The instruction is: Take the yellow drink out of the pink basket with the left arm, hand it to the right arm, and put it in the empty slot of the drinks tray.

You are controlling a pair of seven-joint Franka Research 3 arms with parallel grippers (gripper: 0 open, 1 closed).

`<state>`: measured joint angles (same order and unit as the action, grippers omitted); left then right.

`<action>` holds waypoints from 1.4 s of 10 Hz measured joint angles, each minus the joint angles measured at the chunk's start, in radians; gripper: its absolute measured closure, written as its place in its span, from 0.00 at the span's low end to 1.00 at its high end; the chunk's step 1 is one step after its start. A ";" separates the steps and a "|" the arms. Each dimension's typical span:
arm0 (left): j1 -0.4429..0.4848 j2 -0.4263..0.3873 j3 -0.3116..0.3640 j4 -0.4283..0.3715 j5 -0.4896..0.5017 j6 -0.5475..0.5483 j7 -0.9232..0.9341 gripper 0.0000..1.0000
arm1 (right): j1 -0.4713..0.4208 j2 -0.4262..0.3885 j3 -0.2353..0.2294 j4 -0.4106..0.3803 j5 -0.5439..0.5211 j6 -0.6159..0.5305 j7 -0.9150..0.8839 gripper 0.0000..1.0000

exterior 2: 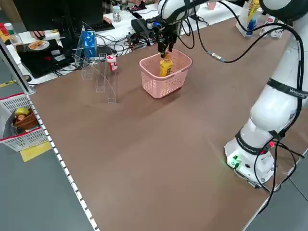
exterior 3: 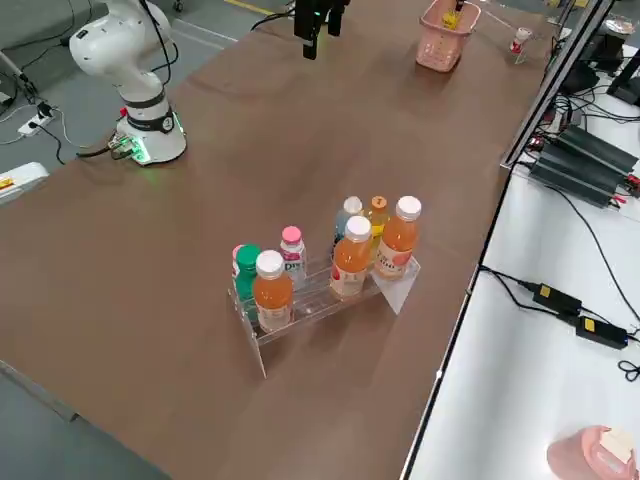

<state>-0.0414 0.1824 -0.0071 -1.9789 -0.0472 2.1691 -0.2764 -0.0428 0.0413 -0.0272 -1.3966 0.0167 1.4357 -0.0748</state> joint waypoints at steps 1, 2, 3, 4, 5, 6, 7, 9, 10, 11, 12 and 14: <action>0.000 0.000 0.000 -0.003 0.000 0.000 -0.001 0.23 | 0.000 0.000 0.000 0.000 0.000 0.000 0.000 0.01; 0.000 0.000 0.000 -0.005 0.000 0.000 -0.005 0.24 | 0.000 0.000 0.000 0.000 0.000 0.000 0.000 0.01; 0.000 0.000 -0.001 -0.008 0.000 0.001 -0.015 0.25 | 0.000 0.000 0.000 0.001 0.000 0.001 0.000 0.01; 0.000 0.000 -0.003 -0.013 0.000 0.006 -0.023 0.26 | 0.000 0.000 0.000 0.002 0.000 0.001 0.000 0.01; 0.000 0.000 -0.005 -0.016 0.000 0.009 -0.026 0.27 | 0.000 0.000 -0.001 0.002 0.000 0.001 0.000 0.01; 0.000 -0.001 -0.006 -0.017 0.000 0.010 -0.027 0.30 | 0.000 0.000 -0.001 0.003 0.000 0.001 0.000 0.01; 0.000 -0.003 -0.006 -0.018 0.000 0.010 -0.028 0.30 | 0.000 0.000 -0.001 0.005 0.000 0.001 0.000 0.01; 0.000 -0.008 -0.007 -0.018 0.000 0.010 -0.029 0.36 | 0.000 0.000 -0.001 0.006 0.000 0.001 0.000 0.01; 0.001 -0.010 -0.007 -0.019 0.000 0.010 -0.029 0.37 | 0.000 0.000 -0.001 0.006 0.000 0.001 0.000 0.01; 0.001 -0.011 -0.007 -0.020 0.000 0.010 -0.029 0.38 | 0.000 0.000 -0.001 0.006 0.000 0.001 0.000 0.01; 0.001 -0.011 -0.007 -0.020 0.000 0.010 -0.030 0.39 | 0.000 0.000 -0.001 0.007 0.000 0.001 0.000 0.01; 0.002 -0.011 -0.007 -0.020 0.000 0.010 -0.030 0.40 | 0.000 0.000 -0.001 0.007 0.000 0.001 0.000 0.01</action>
<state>-0.0398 0.1714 -0.0136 -1.9993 -0.0472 2.1795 -0.3060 -0.0429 0.0410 -0.0284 -1.3893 0.0167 1.4366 -0.0748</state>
